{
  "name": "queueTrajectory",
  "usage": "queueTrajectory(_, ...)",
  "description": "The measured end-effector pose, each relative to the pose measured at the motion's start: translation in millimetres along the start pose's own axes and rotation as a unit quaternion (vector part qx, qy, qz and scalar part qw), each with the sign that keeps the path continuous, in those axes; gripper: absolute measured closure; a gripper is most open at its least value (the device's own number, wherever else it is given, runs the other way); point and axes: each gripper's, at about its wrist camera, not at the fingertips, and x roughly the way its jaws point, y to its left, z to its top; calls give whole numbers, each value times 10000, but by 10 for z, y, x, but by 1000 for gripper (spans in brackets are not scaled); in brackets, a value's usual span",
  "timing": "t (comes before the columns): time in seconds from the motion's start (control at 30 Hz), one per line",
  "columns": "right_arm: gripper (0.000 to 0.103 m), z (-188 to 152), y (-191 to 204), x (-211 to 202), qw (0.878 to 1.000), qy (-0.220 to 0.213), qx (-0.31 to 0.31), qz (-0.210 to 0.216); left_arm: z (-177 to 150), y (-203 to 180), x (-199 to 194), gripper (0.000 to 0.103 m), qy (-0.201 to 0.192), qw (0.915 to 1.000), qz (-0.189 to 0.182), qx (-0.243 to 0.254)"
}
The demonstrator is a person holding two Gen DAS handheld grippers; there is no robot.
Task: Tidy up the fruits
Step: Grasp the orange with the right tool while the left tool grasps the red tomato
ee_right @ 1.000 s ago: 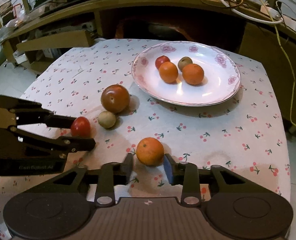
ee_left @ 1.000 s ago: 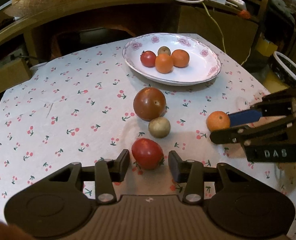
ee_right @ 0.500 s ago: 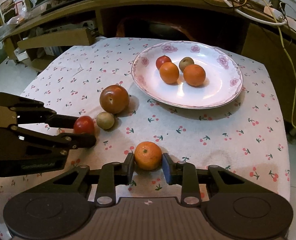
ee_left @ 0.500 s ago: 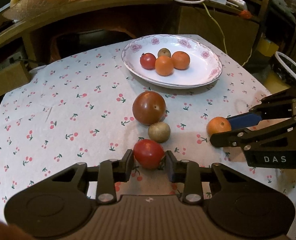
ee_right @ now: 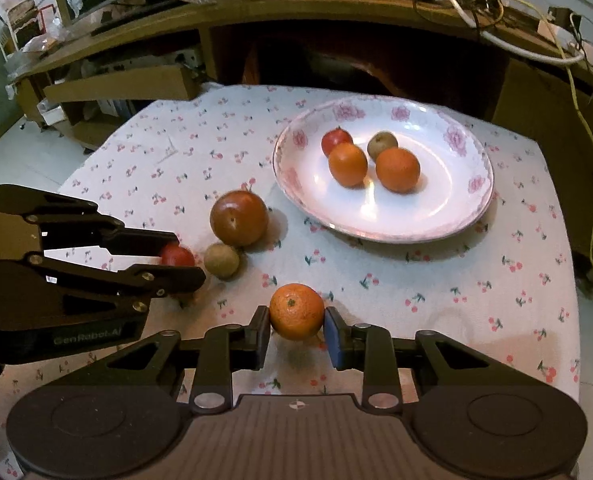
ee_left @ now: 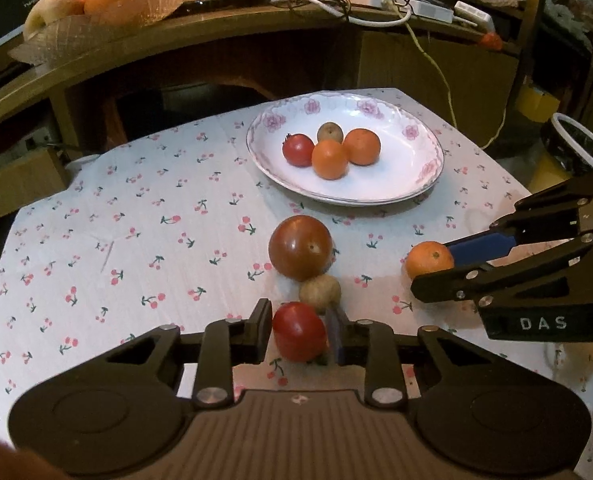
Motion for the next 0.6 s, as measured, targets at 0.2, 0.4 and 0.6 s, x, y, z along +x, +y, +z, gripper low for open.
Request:
queueTrajectory(0.2, 73, 10, -104, -24, 9999, -29, 123, -41, -25, 14, 38, 69, 69, 10000, -31, -8)
queueTrajectory(0.4, 73, 15, -133, 2, 9998, 1, 191, -38, -100, 27, 120, 67, 163, 9999, -13, -29)
queueTrajectory(0.6, 73, 42, -116, 7, 9999, -10, 161, -19, -81, 15, 99, 69, 144, 9999, -25, 38)
